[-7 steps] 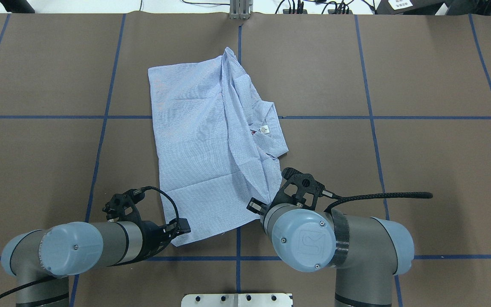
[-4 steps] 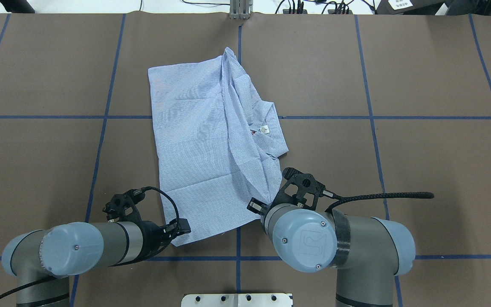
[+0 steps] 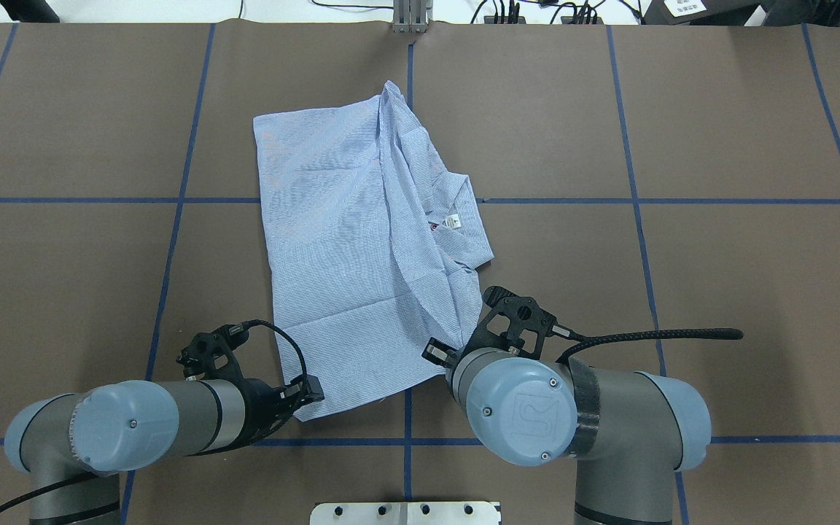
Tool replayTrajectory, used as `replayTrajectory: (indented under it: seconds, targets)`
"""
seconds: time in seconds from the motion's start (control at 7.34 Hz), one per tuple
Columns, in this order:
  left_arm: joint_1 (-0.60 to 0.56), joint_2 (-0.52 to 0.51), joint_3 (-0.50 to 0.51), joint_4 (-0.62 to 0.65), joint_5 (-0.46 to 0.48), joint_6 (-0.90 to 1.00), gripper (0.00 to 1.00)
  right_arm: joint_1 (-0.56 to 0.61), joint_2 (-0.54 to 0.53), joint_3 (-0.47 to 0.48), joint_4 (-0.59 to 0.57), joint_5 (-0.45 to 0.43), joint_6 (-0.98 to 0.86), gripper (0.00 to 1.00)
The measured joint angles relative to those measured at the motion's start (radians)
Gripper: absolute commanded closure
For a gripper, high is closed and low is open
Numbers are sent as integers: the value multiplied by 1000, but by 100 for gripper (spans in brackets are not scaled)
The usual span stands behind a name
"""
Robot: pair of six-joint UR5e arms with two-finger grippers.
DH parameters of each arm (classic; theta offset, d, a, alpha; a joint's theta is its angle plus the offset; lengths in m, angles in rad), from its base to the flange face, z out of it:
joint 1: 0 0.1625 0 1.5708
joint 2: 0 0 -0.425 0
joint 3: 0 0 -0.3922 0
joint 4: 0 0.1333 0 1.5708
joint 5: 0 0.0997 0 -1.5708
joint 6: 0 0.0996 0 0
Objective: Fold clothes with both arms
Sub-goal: 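Lift the near shirt edge with both grippers and fold it away from the robot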
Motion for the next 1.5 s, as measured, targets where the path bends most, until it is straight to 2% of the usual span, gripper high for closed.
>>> replayTrajectory:
  seconds: [0.14, 0.41, 0.55, 1.09, 1.36, 1.5]
  targets:
    - [0, 0, 1, 0, 0, 0, 43, 0, 0, 0, 0, 0, 0, 100]
    - [1, 0, 2, -1, -1, 0, 69, 0, -1, 1, 0, 0, 0, 100]
    - [1, -1, 2, 0, -4, 0, 100, 0, -2, 1, 0, 0, 0, 100]
    - [-4, 0, -31, 2, -43, 14, 100, 1, -15, 15, 0, 4, -6, 100]
    - [-15, 3, -100, 4, -104, 19, 100, -38, -58, 118, -34, 7, -9, 100]
    - [-16, 5, -138, 14, -127, 19, 100, -73, -69, 187, -91, 5, -5, 100]
